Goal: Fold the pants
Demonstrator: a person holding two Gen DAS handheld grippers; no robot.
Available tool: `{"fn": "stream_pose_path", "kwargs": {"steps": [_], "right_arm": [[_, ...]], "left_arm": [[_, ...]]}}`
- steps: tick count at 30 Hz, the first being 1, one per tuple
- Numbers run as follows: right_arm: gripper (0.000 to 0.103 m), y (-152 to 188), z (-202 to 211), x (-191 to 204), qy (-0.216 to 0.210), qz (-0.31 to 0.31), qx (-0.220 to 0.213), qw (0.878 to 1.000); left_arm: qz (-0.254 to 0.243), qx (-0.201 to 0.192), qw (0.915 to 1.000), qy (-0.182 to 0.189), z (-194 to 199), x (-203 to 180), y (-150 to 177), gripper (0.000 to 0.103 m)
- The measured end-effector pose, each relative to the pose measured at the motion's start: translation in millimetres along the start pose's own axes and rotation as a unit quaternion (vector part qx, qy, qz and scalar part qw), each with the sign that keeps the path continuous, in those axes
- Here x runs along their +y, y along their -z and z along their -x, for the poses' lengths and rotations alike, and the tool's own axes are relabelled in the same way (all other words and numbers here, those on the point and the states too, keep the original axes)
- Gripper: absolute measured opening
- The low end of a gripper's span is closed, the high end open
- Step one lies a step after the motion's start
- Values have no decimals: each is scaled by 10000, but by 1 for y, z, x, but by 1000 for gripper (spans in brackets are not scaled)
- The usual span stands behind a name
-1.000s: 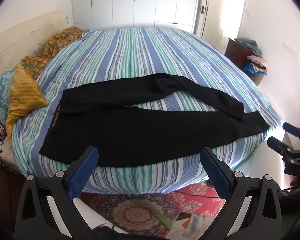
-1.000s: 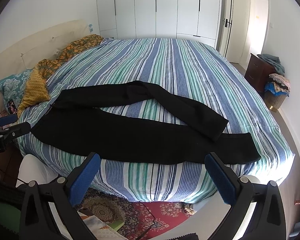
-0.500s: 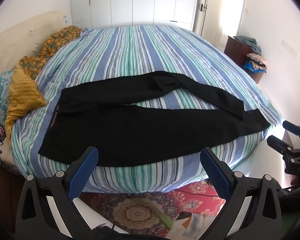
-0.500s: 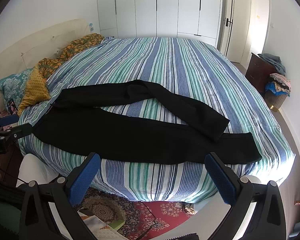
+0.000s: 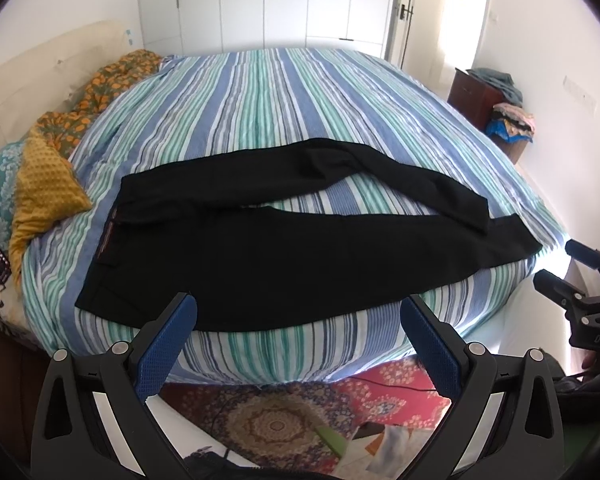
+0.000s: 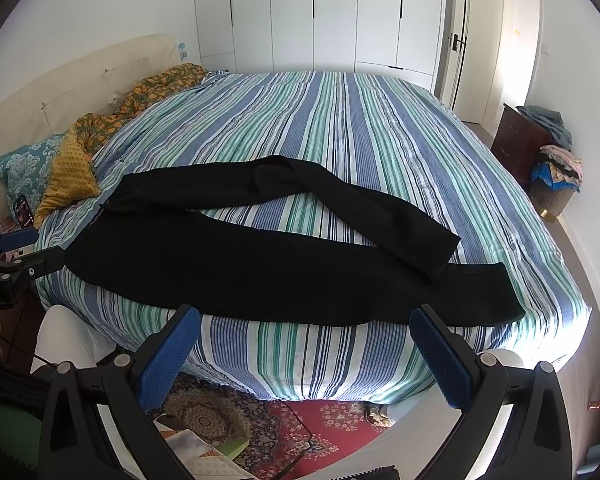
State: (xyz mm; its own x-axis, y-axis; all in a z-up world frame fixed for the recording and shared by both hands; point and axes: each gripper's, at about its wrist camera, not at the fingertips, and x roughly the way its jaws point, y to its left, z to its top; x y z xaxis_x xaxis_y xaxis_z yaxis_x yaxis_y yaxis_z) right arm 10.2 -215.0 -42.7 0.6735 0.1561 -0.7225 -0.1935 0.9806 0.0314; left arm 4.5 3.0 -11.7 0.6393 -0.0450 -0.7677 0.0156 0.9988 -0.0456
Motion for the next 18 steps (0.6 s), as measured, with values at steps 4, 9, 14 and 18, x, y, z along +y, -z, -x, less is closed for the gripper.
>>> {"fn": "stream_pose_path", "kwargs": {"steps": [4, 9, 14, 18], "right_arm": [[103, 0, -1, 0, 2, 5, -1, 10000], [103, 0, -1, 0, 13, 5, -8, 10000], [103, 1, -1, 0, 15, 1, -2, 10000], [103, 0, -1, 0, 14, 2, -6, 10000]], "left_arm": [[-4, 0, 10000, -1, 0, 0, 0, 102], [-20, -10, 10000, -4, -2, 0, 1, 102], [-28, -17, 10000, 0, -2, 0, 2, 102], [-26, -16, 10000, -7, -2, -1, 2, 102]]}}
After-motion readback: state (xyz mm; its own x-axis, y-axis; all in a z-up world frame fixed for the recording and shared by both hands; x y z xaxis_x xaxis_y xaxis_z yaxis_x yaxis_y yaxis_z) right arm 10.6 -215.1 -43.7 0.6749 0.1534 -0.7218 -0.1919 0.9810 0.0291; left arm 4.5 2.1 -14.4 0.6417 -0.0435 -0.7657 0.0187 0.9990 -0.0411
